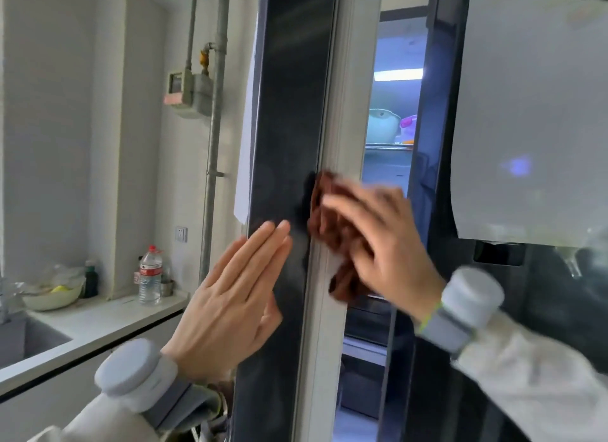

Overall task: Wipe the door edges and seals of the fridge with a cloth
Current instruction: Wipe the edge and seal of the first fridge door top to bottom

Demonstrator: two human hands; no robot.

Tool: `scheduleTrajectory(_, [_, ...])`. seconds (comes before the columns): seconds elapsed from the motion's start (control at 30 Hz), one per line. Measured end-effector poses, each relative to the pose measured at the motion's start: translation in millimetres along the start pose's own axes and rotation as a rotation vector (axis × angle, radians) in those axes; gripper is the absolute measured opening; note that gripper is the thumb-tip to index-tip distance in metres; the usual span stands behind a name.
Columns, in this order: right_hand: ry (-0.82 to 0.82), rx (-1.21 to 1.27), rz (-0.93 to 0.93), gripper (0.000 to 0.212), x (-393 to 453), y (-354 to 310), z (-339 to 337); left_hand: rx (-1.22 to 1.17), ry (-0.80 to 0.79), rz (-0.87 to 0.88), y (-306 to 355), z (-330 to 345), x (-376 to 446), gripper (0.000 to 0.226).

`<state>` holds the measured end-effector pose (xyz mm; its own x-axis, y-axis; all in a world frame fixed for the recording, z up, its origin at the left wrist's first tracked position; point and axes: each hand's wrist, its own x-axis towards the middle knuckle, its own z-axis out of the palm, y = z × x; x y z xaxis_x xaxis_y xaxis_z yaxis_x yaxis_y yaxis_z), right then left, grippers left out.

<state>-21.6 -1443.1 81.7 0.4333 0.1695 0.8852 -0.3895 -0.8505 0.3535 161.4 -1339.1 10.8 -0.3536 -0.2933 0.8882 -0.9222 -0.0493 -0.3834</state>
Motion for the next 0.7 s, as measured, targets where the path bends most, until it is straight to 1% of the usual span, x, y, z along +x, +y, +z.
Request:
scheduleTrajectory(0.1, [0.048, 0.020, 0.055, 0.046, 31, 11, 1, 0.022, 0.014, 0.003, 0, 5, 22, 0.053])
scheduleTrajectory(0.23, [0.101, -0.015, 0.042, 0.043, 5, 0, 21, 0.051, 0.001, 0.007, -4, 15, 24, 0.056])
scheduleTrajectory(0.3, [0.071, -0.006, 0.026, 0.043, -23, -9, 30, 0.057, 0.016, 0.006, -5, 15, 22, 0.056])
scheduleTrajectory(0.4, [-0.017, 0.000, 0.000, 0.043, -69, -23, 40, 0.071, 0.029, 0.011, -6, 16, 21, 0.055])
scheduleTrajectory(0.5, [-0.111, 0.009, -0.060, 0.042, -94, -28, 39, 0.079, 0.040, 0.020, -6, 17, 22, 0.055])
scheduleTrajectory(0.6, [-0.153, 0.071, -0.105, 0.044, -77, -19, 25, 0.074, 0.051, 0.023, -6, 18, 22, 0.054])
scheduleTrajectory(0.63, [-0.138, 0.084, -0.100, 0.046, -65, -15, 22, 0.070, 0.049, 0.022, -6, 19, 21, 0.054])
scheduleTrajectory(0.7, [-0.031, 0.091, -0.021, 0.048, -27, -5, 13, 0.068, 0.048, 0.022, -7, 19, 21, 0.055])
